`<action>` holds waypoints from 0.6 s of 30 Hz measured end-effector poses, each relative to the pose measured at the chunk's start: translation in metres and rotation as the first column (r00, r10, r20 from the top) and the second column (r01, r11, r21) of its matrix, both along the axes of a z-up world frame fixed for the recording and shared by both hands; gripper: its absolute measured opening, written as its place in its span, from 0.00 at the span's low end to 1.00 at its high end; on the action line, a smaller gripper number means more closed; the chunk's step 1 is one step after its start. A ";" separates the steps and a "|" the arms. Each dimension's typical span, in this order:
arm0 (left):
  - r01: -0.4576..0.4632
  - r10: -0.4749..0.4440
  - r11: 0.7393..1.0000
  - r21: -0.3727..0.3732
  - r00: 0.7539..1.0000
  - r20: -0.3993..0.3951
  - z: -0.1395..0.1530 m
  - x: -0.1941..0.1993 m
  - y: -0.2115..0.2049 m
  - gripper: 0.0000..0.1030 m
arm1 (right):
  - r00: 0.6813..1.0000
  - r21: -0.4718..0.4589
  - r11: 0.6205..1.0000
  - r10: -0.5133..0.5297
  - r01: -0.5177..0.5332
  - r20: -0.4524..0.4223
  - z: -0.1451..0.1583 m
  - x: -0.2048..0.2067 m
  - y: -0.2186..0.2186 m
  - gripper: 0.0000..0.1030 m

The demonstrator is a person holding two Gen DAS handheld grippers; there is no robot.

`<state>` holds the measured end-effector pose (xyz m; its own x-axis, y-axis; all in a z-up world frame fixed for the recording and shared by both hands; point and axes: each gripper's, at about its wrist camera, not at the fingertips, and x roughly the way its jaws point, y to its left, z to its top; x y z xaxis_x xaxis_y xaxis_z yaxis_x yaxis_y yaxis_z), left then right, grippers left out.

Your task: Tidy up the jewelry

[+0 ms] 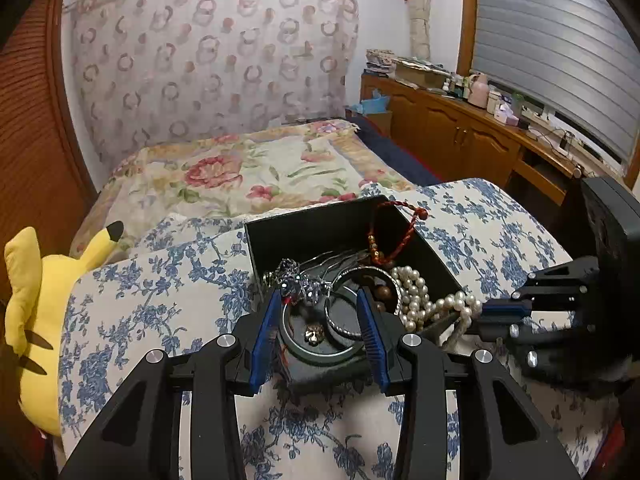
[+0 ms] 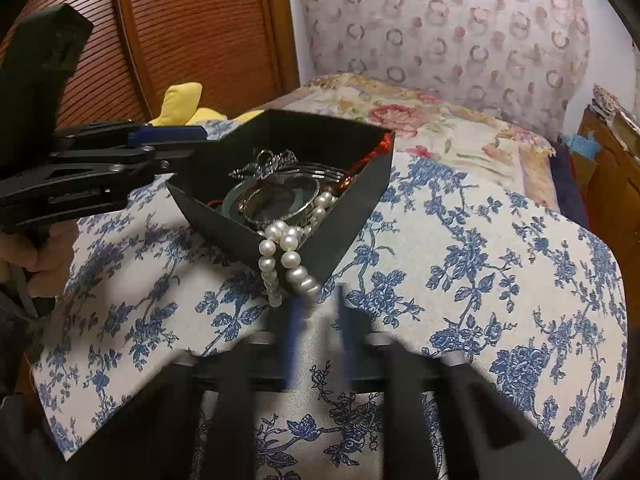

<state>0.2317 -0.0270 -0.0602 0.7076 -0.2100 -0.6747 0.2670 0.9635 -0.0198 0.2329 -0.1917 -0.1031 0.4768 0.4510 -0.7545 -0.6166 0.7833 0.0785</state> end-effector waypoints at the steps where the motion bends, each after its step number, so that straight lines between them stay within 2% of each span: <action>1: 0.000 0.000 1.000 0.000 1.000 0.002 0.000 -0.002 0.001 0.36 | 1.000 0.006 1.000 0.008 -0.008 0.003 0.003 -0.001 -0.001 0.08; 7: -0.001 0.001 1.000 -0.009 1.000 0.014 0.004 -0.015 0.005 0.36 | 0.995 0.026 0.999 0.025 -0.028 0.092 0.040 -0.012 0.000 0.08; 10: -0.008 0.009 1.000 -0.016 1.000 0.022 0.007 -0.022 0.009 0.38 | 0.990 0.025 0.999 0.018 -0.021 0.139 0.060 -0.002 0.010 0.08; 12: -0.016 0.017 1.000 -0.022 0.999 0.030 0.010 -0.029 0.014 0.47 | 0.987 0.029 0.999 0.017 -0.022 0.161 0.070 0.006 0.020 0.08; 14: -0.025 0.026 0.999 -0.024 0.999 0.044 0.013 -0.036 0.018 0.51 | 0.983 0.038 0.999 0.021 -0.028 0.183 0.080 0.012 0.029 0.08; 16: -0.033 0.034 0.999 -0.031 0.998 0.050 0.016 -0.042 0.022 0.62 | 0.981 0.036 0.999 0.009 -0.016 0.195 0.087 0.018 0.035 0.09; 17: -0.042 0.044 0.998 -0.035 0.997 0.058 0.018 -0.047 0.024 0.69 | 0.981 0.038 0.999 -0.002 -0.006 0.195 0.089 0.019 0.035 0.13; 18: -0.047 0.049 0.998 -0.037 0.997 0.064 0.019 -0.050 0.026 0.73 | 0.981 0.042 0.999 -0.010 0.002 0.195 0.091 0.019 0.034 0.30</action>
